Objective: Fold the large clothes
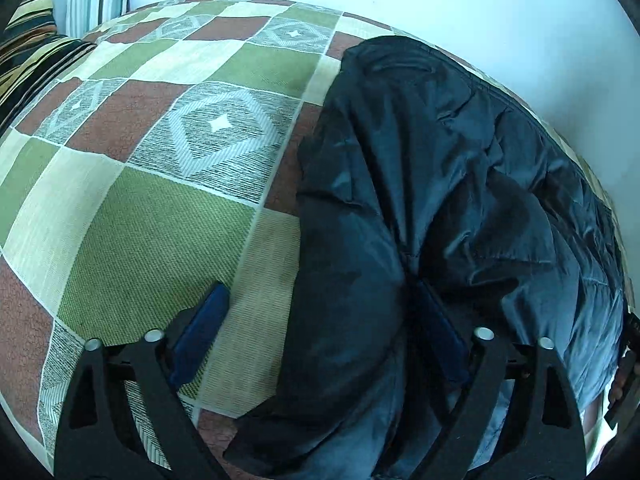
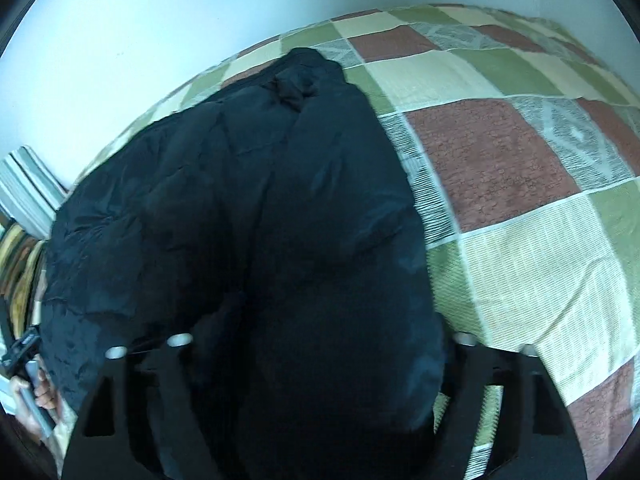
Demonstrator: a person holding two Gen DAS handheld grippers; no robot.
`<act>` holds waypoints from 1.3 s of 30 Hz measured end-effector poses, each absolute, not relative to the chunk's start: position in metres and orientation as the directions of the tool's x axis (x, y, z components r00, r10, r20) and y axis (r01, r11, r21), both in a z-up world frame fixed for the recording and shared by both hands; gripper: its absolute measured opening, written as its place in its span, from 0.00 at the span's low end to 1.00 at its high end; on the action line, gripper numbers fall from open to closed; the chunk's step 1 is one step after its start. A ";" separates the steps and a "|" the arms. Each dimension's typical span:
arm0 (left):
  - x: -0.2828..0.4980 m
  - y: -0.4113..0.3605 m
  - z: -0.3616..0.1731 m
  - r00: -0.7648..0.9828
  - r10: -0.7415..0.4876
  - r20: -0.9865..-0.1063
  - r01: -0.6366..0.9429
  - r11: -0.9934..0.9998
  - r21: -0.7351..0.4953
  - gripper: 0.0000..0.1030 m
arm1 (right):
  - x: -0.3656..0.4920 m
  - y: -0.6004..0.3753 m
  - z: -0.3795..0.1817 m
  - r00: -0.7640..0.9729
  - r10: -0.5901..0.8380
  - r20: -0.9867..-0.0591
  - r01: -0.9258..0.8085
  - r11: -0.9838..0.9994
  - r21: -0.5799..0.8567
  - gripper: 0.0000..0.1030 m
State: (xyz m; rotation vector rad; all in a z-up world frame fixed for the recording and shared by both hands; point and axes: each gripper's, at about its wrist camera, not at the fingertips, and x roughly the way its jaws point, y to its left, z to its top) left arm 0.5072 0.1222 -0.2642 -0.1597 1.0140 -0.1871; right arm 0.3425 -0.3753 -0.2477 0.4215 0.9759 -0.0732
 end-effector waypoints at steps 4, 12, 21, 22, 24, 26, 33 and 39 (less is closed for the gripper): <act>0.503 0.115 -0.258 0.492 -0.319 -0.810 0.136 0.947 -0.290 0.43 | 0.339 -0.369 -0.246 0.572 0.146 -0.807 0.236 0.913 0.332 0.47; 0.490 0.111 -0.241 0.529 -0.319 -0.787 0.158 0.947 -0.278 0.15 | 0.330 -0.362 -0.237 0.608 0.147 -0.780 0.227 0.909 0.349 0.24; 0.458 0.141 -0.204 0.586 -0.348 -0.732 0.174 0.936 -0.306 0.10 | 0.303 -0.339 -0.219 0.633 0.189 -0.750 0.187 0.904 0.385 0.19; 0.451 0.147 -0.201 0.590 -0.343 -0.731 0.174 0.938 -0.301 0.10 | 0.297 -0.332 -0.218 0.630 0.205 -0.749 0.175 0.902 0.395 0.19; 0.439 0.159 -0.197 0.593 -0.324 -0.737 0.165 0.945 -0.283 0.10 | 0.289 -0.322 -0.218 0.625 0.228 -0.746 0.157 0.900 0.406 0.19; 0.422 0.174 -0.195 0.592 -0.308 -0.745 0.154 0.950 -0.270 0.10 | 0.279 -0.312 -0.219 0.620 0.251 -0.744 0.140 0.897 0.419 0.19; 0.365 0.224 -0.210 0.564 -0.282 -0.776 0.119 0.958 -0.261 0.10 | 0.234 -0.285 -0.224 0.597 0.311 -0.739 0.087 0.891 0.446 0.19; 0.351 0.240 -0.226 0.561 -0.282 -0.778 0.089 0.955 -0.281 0.10 | 0.226 -0.280 -0.227 0.604 0.290 -0.743 0.105 0.894 0.435 0.19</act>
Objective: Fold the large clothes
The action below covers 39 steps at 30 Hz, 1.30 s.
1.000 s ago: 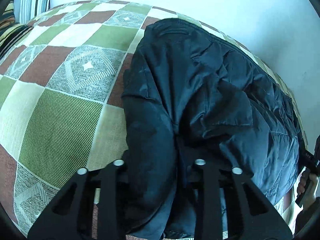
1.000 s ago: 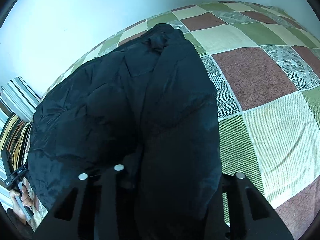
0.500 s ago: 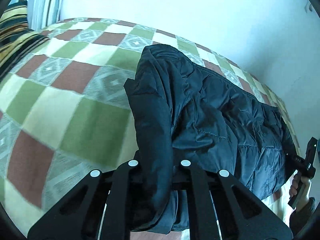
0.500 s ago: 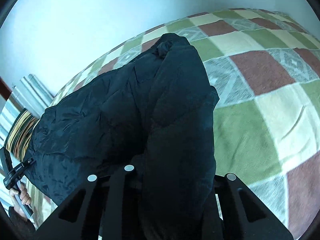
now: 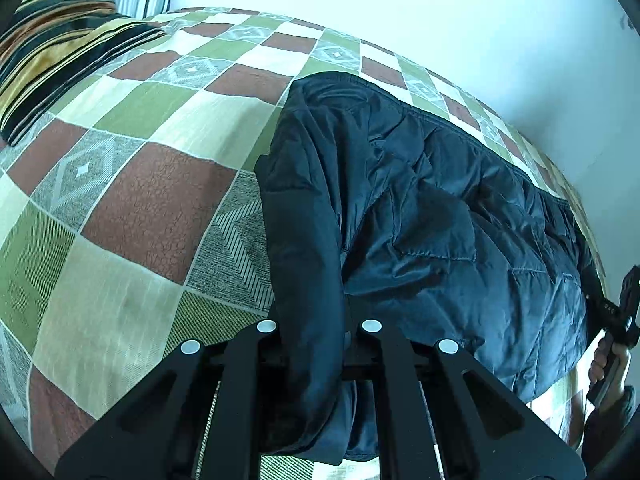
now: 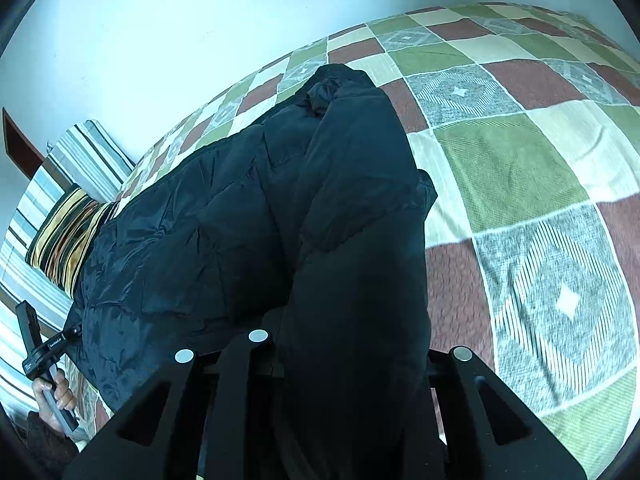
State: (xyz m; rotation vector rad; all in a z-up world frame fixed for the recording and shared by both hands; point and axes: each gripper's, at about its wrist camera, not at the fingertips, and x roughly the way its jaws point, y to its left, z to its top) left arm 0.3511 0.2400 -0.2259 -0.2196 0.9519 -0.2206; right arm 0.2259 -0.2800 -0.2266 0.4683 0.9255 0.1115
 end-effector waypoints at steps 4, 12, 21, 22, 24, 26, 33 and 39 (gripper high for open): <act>0.351 0.241 -0.224 0.567 -0.274 -0.777 0.092 0.958 -0.271 0.10 | 0.215 -0.278 -0.225 0.607 0.281 -0.743 0.120 0.892 0.435 0.19; 0.355 0.238 -0.228 0.557 -0.259 -0.789 0.118 0.965 -0.234 0.10 | 0.219 -0.272 -0.224 0.603 0.197 -0.773 0.128 0.933 0.337 0.20; 0.348 0.235 -0.223 0.577 -0.211 -0.789 0.131 0.977 -0.166 0.30 | 0.212 -0.272 -0.217 0.602 0.115 -0.790 0.175 0.947 0.270 0.35; 0.347 0.236 -0.222 0.578 -0.205 -0.790 0.129 0.979 -0.159 0.41 | 0.211 -0.273 -0.215 0.600 0.101 -0.794 0.183 0.948 0.259 0.36; 0.342 0.240 -0.217 0.598 -0.173 -0.783 0.117 0.985 -0.128 0.56 | 0.208 -0.270 -0.211 0.593 0.062 -0.803 0.200 0.954 0.222 0.42; 0.341 0.244 -0.212 0.610 -0.140 -0.780 0.105 0.990 -0.096 0.60 | 0.206 -0.267 -0.204 0.592 0.014 -0.806 0.222 0.959 0.179 0.43; 0.365 0.256 -0.202 0.592 -0.172 -0.788 0.099 0.985 -0.141 0.72 | 0.197 -0.253 -0.181 0.597 -0.116 -0.794 0.254 0.966 0.049 0.44; 0.397 0.243 -0.219 0.503 -0.199 -0.841 0.168 0.977 -0.130 0.73 | 0.186 -0.243 -0.162 0.642 -0.260 -0.722 0.282 0.955 -0.094 0.57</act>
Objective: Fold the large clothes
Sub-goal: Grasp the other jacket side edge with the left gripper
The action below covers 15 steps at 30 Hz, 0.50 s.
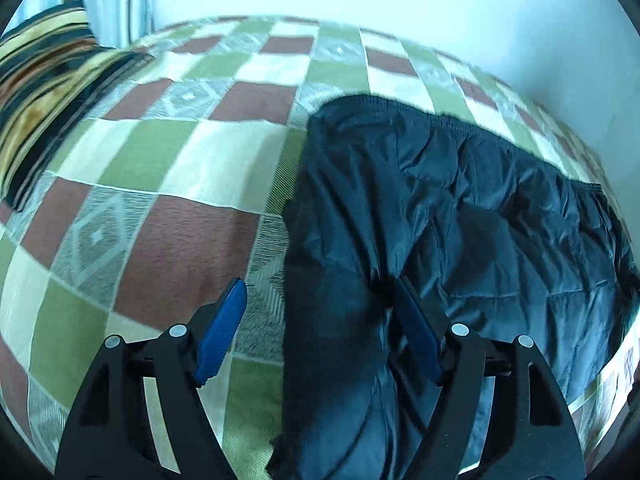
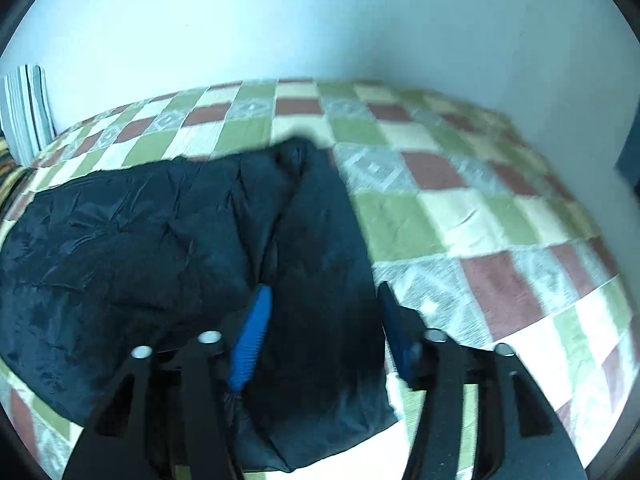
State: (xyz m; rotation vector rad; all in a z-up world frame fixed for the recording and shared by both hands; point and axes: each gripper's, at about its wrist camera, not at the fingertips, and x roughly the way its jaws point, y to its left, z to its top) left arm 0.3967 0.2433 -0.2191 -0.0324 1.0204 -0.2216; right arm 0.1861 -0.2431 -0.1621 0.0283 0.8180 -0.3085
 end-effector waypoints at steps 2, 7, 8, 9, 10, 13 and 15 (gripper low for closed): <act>0.405 0.239 -0.226 0.478 -0.215 -0.852 0.183 0.973 -0.142 0.75 | 0.185 -0.244 -0.156 0.656 -0.296 -0.694 0.290 0.948 -0.130 0.57; 0.421 0.235 -0.237 0.410 -0.273 -0.870 0.207 0.957 -0.203 0.77 | 0.181 -0.245 -0.150 0.662 -0.297 -0.688 0.285 0.949 -0.136 0.58; 0.424 0.235 -0.241 0.376 -0.308 -0.874 0.208 0.947 -0.245 0.78 | 0.180 -0.243 -0.149 0.662 -0.295 -0.689 0.283 0.950 -0.135 0.58; 0.426 0.235 -0.245 0.347 -0.335 -0.876 0.207 0.938 -0.277 0.78 | 0.180 -0.241 -0.150 0.664 -0.292 -0.689 0.280 0.951 -0.132 0.58; 0.429 0.236 -0.251 0.314 -0.360 -0.878 0.199 0.930 -0.310 0.79 | 0.179 -0.240 -0.150 0.666 -0.283 -0.690 0.275 0.953 -0.125 0.58; 0.432 0.237 -0.261 0.283 -0.382 -0.880 0.193 0.921 -0.338 0.82 | 0.178 -0.233 -0.150 0.677 -0.271 -0.684 0.262 0.957 -0.121 0.58; 0.430 0.232 -0.262 0.295 -0.363 -0.884 0.214 0.927 -0.309 0.81 | 0.178 -0.229 -0.150 0.680 -0.267 -0.683 0.253 0.959 -0.124 0.58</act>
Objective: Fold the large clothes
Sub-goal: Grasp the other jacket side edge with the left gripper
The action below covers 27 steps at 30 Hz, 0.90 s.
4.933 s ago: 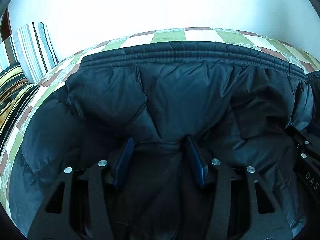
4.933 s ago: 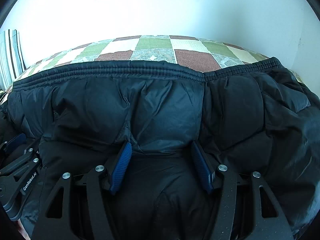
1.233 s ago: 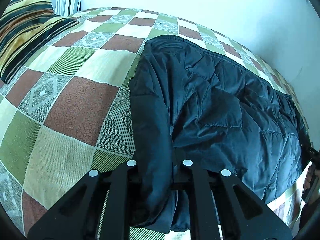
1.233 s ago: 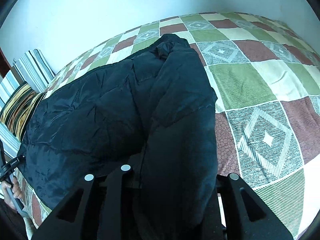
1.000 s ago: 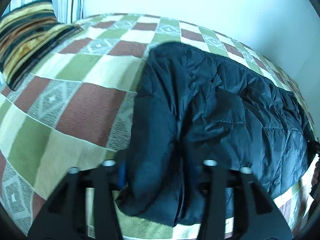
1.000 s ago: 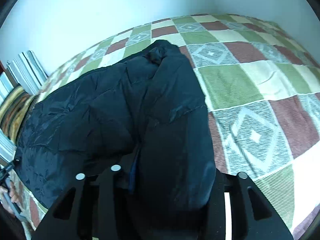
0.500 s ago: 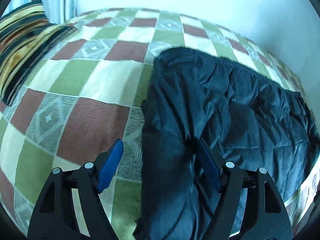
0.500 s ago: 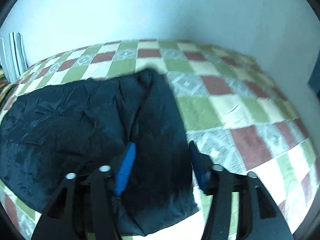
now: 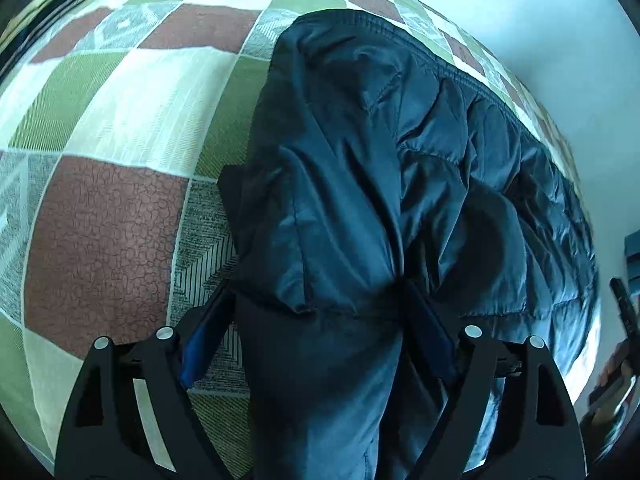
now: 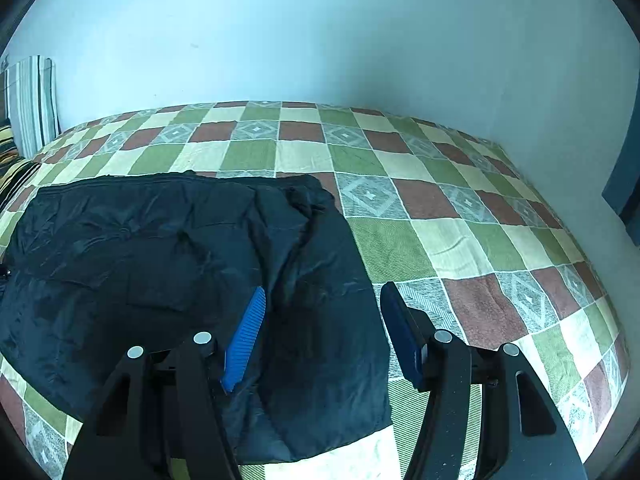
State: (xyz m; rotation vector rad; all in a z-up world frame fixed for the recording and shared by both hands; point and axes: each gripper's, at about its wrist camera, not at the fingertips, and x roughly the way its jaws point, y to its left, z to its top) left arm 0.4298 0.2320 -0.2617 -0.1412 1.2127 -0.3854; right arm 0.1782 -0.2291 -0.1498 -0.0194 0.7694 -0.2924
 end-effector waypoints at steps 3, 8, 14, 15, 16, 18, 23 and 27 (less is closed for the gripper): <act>0.425 0.220 -0.262 0.299 -0.350 -0.888 0.242 0.928 -0.284 0.63 | 0.177 -0.226 -0.149 0.684 -0.261 -0.681 0.248 0.961 -0.119 0.58; 0.425 0.213 -0.260 0.309 -0.342 -0.887 0.241 0.931 -0.275 0.50 | 0.176 -0.221 -0.150 0.686 -0.251 -0.683 0.238 0.964 -0.115 0.58; 0.415 0.203 -0.249 0.355 -0.297 -0.887 0.262 0.942 -0.210 0.27 | 0.173 -0.214 -0.149 0.690 -0.243 -0.682 0.230 0.967 -0.111 0.58; 0.413 0.199 -0.246 0.367 -0.278 -0.887 0.269 0.945 -0.185 0.24 | 0.173 -0.211 -0.147 0.692 -0.238 -0.681 0.226 0.968 -0.109 0.58; 0.412 0.198 -0.245 0.375 -0.267 -0.888 0.272 0.947 -0.170 0.22 | 0.172 -0.210 -0.146 0.694 -0.235 -0.681 0.223 0.969 -0.108 0.58; 0.409 0.194 -0.242 0.392 -0.244 -0.887 0.276 0.951 -0.139 0.20 | 0.172 -0.204 -0.143 0.698 -0.228 -0.679 0.214 0.971 -0.106 0.58; 0.406 0.194 -0.241 0.407 -0.238 -0.882 0.265 0.955 -0.135 0.19 | 0.179 -0.177 -0.137 0.710 -0.178 -0.682 0.162 0.983 -0.088 0.58; 0.405 0.196 -0.241 0.410 -0.238 -0.881 0.265 0.955 -0.135 0.19 | 0.196 -0.147 -0.139 0.712 -0.121 -0.692 0.093 0.993 -0.078 0.58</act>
